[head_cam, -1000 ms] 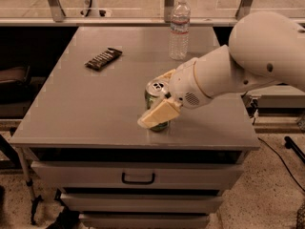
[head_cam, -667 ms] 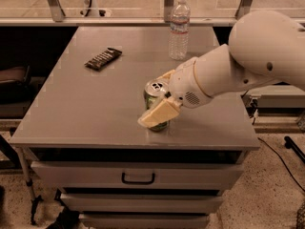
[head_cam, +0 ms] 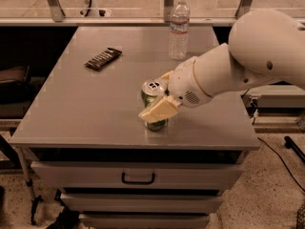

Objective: Pick green can

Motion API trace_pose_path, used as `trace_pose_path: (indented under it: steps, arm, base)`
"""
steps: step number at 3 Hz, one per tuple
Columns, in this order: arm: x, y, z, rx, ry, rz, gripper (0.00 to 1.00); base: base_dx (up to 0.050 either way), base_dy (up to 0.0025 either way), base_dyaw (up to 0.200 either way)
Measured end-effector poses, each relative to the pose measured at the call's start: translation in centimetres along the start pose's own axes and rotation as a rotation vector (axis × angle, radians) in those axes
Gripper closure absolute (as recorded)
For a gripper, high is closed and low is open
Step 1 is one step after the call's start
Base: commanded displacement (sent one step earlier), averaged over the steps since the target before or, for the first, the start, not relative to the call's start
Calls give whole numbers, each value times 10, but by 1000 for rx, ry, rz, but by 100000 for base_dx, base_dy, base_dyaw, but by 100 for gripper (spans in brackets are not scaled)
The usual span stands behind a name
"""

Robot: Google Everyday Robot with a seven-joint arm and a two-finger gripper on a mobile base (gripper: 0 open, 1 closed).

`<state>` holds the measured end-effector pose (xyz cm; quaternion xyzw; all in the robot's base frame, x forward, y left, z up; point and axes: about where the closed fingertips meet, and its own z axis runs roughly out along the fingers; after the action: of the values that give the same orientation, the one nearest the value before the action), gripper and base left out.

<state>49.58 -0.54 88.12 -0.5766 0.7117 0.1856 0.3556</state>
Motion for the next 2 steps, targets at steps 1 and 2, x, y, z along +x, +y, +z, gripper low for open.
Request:
trace_pose_path:
  steps: [1,2]
  arm:
    - [-16,-28,-27,32,-63,14,100]
    - [-52,-98,-94,48,-168,10,100]
  base:
    - [0,0,0]
    - [0,0,0]
